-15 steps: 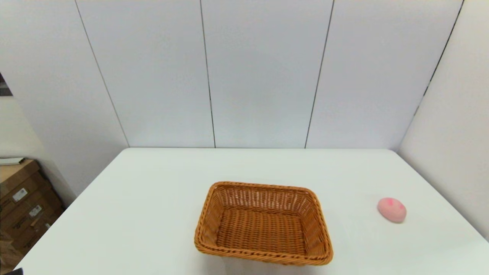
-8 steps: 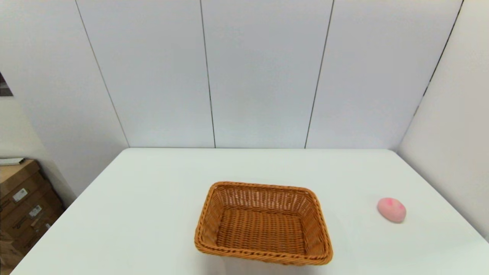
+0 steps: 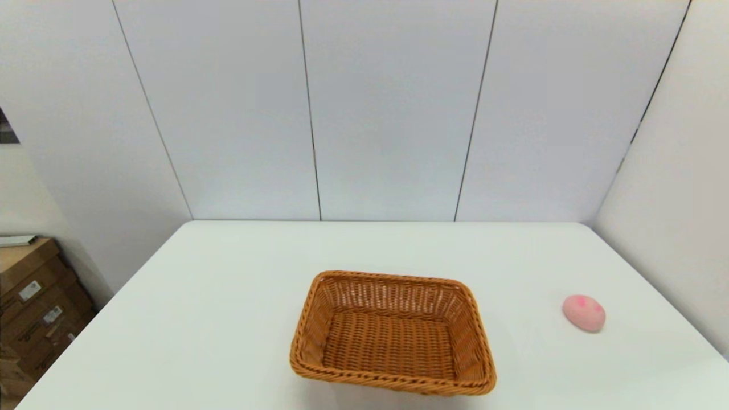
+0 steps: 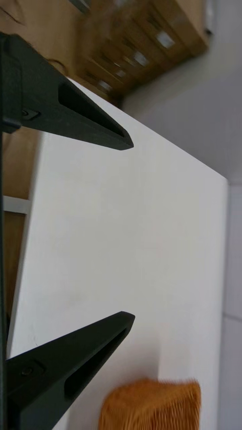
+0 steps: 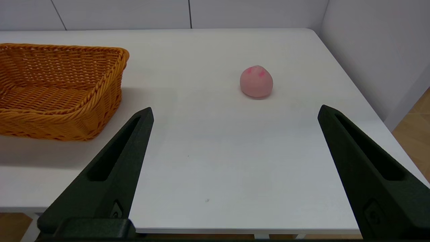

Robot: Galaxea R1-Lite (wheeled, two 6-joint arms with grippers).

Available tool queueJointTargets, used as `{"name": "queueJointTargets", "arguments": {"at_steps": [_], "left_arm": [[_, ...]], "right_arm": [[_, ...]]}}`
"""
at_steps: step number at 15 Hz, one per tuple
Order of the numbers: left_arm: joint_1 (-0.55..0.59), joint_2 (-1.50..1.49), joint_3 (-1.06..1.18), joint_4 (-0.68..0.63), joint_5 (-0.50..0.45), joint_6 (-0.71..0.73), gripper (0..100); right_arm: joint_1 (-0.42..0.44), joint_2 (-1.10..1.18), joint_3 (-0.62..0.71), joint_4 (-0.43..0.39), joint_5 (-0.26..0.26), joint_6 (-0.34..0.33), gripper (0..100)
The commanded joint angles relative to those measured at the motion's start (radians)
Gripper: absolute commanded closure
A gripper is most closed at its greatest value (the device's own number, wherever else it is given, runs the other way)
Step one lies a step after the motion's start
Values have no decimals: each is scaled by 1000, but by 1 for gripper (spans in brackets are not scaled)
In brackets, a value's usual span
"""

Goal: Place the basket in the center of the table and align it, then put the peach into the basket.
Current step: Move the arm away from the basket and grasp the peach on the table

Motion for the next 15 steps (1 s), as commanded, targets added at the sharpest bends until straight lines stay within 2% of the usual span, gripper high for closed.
{"name": "queueJointTargets", "arguments": {"at_steps": [1, 6, 7, 10, 15], "left_arm": [[-10, -116, 63, -46, -89, 29, 0], [-10, -116, 74, -77, -86, 19, 0], [-10, -116, 74, -77, -84, 8, 0], [-10, -116, 74, -77, -87, 11, 0], [-10, -116, 74, -77, -84, 8, 0]], "right_arm": [[0, 1, -1, 1, -1, -2, 0], [0, 1, -4, 11, -5, -5, 0], [0, 12, -50, 21, -10, -8, 0], [0, 220, -346, 192, -25, -6, 0], [-2, 777, -521, 200, -36, -11, 0]]}}
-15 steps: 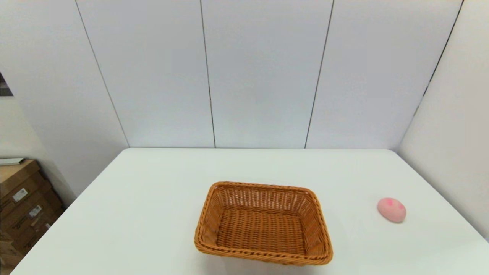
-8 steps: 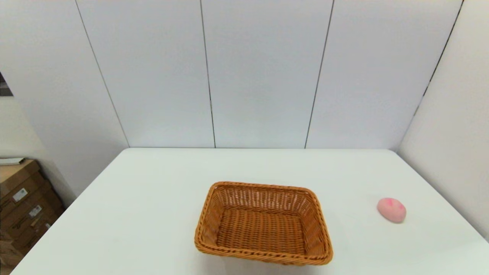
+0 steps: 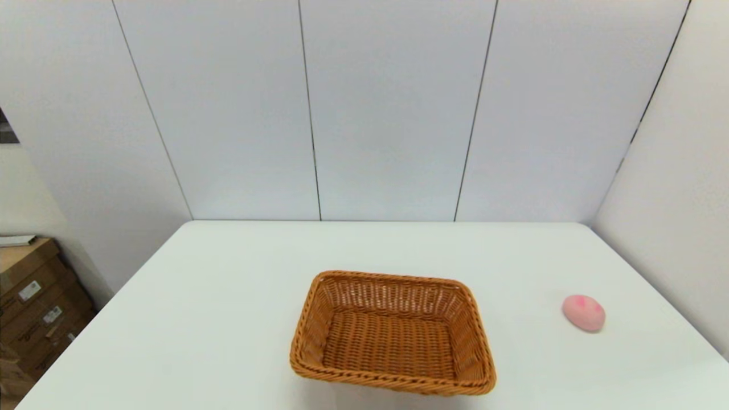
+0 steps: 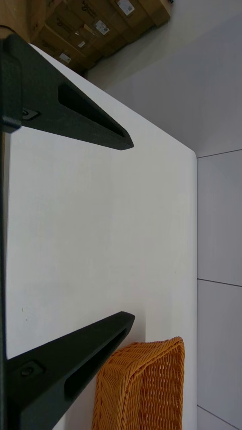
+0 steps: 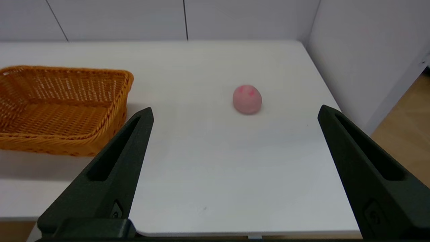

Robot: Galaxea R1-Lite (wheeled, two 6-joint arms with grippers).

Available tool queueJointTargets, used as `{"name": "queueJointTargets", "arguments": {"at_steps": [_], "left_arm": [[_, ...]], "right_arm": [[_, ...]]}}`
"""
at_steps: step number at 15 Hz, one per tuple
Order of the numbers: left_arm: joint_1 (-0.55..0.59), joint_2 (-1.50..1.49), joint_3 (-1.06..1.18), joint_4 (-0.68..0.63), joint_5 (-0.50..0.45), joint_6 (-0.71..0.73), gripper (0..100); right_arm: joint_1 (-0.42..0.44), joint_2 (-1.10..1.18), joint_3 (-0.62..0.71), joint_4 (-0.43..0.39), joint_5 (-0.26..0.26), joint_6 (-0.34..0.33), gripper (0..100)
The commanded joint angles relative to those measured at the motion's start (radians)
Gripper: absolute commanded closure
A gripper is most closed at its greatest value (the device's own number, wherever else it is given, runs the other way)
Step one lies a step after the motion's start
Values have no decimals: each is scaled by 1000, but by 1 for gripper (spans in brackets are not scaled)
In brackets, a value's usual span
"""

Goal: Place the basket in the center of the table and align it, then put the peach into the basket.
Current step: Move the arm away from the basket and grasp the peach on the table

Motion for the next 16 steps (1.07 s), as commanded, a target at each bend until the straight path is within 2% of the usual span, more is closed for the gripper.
{"name": "queueJointTargets", "arguments": {"at_steps": [1, 3, 6, 10, 11, 16], "left_arm": [[0, 1, 0, 0, 2, 0, 0], [0, 0, 0, 0, 2, -2, 0], [0, 0, 0, 0, 3, -5, 0], [0, 0, 0, 0, 3, -6, 0], [0, 0, 0, 0, 3, -6, 0], [0, 0, 0, 0, 3, -6, 0]], "right_arm": [[0, 628, -216, 33, -11, -1, 0], [-2, 837, -296, 32, -19, 10, 0], [-2, 1115, -391, -20, -20, 88, 0], [-34, 1366, -413, -284, -24, 117, 0], [-45, 1420, -430, -318, -25, 119, 0], [-129, 1636, -525, -330, -30, 111, 0]]}}
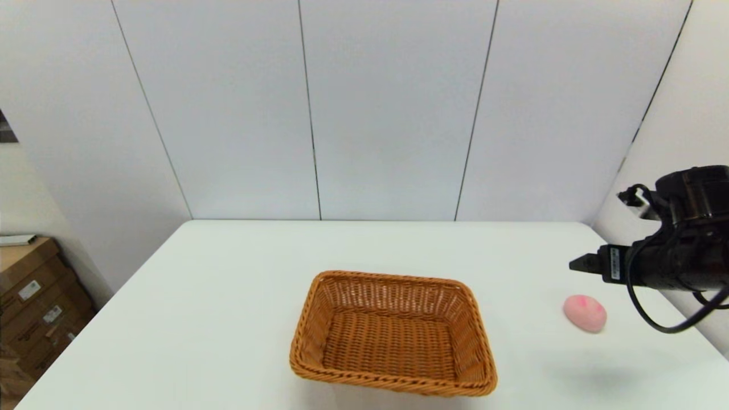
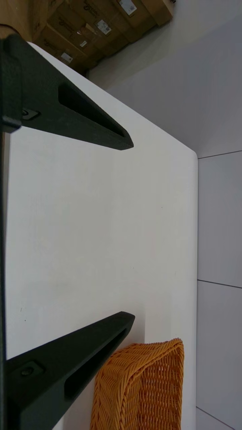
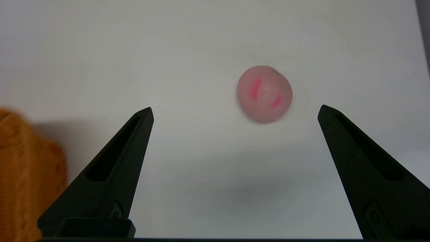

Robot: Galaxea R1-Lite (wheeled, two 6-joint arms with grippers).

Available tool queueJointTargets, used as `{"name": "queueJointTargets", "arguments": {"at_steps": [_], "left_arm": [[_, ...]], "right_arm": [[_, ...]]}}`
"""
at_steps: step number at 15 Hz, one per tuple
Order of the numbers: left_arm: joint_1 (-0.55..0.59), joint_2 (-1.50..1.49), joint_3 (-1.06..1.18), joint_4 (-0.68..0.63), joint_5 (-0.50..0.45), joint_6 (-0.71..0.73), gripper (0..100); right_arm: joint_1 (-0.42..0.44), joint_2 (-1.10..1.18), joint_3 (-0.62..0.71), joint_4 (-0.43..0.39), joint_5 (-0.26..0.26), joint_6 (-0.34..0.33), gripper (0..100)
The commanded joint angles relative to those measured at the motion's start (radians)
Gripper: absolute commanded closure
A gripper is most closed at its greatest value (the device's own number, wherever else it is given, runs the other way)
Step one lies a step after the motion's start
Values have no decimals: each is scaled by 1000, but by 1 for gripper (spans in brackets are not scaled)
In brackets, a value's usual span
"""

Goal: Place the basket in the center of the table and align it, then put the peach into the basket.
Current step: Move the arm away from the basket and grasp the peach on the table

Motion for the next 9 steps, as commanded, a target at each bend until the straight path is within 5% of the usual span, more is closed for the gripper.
{"name": "queueJointTargets", "arguments": {"at_steps": [1, 7, 8, 9], "left_arm": [[0, 0, 0, 0, 0, -1, 0], [0, 0, 0, 0, 0, -1, 0], [0, 0, 0, 0, 0, -1, 0], [0, 0, 0, 0, 0, -1, 0]], "right_arm": [[-75, 240, -71, -15, -10, -2, 0], [-98, 421, -110, -21, -46, 1, 0], [-98, 438, -114, -35, -44, 1, 100], [-98, 444, -125, -39, -42, 6, 100]]}}
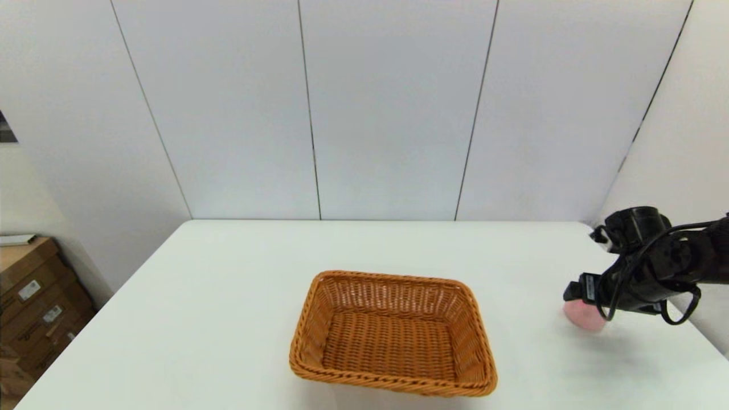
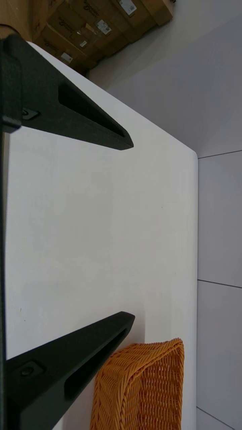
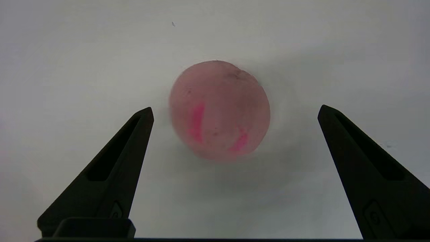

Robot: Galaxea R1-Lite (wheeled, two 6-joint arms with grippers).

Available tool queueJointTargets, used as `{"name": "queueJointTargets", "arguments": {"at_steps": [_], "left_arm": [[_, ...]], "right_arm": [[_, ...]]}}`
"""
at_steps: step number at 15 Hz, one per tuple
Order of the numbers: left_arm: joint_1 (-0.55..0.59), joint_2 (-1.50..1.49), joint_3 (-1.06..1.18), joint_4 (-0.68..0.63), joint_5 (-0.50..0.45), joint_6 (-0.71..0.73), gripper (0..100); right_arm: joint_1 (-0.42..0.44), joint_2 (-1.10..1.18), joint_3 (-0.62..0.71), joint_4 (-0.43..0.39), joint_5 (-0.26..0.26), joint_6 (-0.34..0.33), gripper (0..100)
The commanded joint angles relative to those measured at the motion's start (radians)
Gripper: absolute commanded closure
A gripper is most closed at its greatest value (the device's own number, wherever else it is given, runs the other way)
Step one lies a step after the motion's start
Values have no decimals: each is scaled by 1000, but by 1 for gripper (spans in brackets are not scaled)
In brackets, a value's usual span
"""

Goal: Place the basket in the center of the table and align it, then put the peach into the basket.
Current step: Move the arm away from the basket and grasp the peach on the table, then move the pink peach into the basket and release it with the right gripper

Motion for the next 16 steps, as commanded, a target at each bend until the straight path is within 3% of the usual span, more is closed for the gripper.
{"name": "queueJointTargets", "arguments": {"at_steps": [1, 7, 9, 13, 15, 16], "left_arm": [[0, 0, 0, 0, 0, -1, 0], [0, 0, 0, 0, 0, -1, 0], [0, 0, 0, 0, 0, -1, 0], [0, 0, 0, 0, 0, -1, 0], [0, 0, 0, 0, 0, -1, 0], [0, 0, 0, 0, 0, -1, 0]], "right_arm": [[-3, 71, -22, -18, 2, 6, 100], [-3, 45, -25, -4, 11, 10, 100], [-1, -23, -22, 11, 39, 45, 100], [8, -232, -13, 133, 110, 44, 100], [59, -394, 7, 209, 192, 38, 100], [105, -474, 2, 271, 206, 38, 100]]}}
